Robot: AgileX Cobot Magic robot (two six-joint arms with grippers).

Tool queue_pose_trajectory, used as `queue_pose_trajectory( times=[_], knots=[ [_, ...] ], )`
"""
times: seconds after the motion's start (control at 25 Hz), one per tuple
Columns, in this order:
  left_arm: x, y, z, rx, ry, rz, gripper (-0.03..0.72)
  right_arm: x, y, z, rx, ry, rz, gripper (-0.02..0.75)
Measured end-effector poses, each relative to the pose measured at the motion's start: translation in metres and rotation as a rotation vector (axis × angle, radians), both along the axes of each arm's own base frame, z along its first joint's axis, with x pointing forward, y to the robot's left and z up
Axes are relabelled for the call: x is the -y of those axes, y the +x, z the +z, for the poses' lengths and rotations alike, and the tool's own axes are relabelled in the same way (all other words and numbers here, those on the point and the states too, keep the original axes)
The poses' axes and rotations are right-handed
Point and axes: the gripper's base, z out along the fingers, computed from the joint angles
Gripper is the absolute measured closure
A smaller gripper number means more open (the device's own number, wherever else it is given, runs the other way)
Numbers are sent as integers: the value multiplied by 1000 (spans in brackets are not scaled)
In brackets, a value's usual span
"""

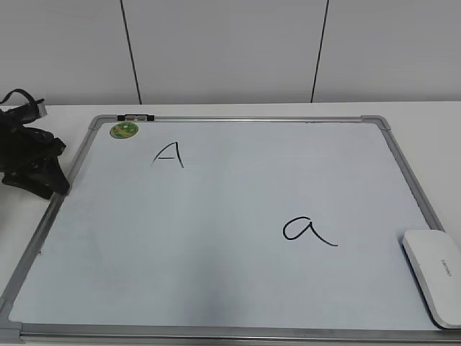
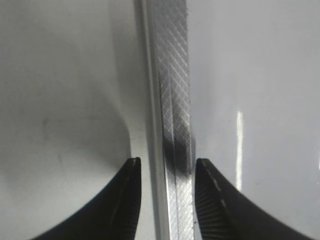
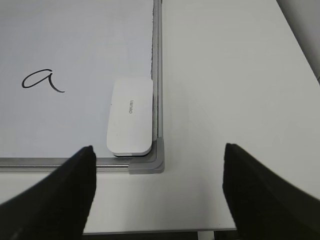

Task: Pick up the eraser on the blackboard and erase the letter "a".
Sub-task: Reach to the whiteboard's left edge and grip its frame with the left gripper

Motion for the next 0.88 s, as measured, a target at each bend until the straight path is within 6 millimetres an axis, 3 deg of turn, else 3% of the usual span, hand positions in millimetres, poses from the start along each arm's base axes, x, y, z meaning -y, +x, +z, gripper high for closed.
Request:
queue_pose_trajectory(
  times=[0.4,0.88],
  knots=[
    [1,1,-4,-19,-12,-4,431,0,0,0,0,0,0,152],
    [1,4,-5,-24,-22,-4,608,0,0,0,0,0,0,151]
  ],
)
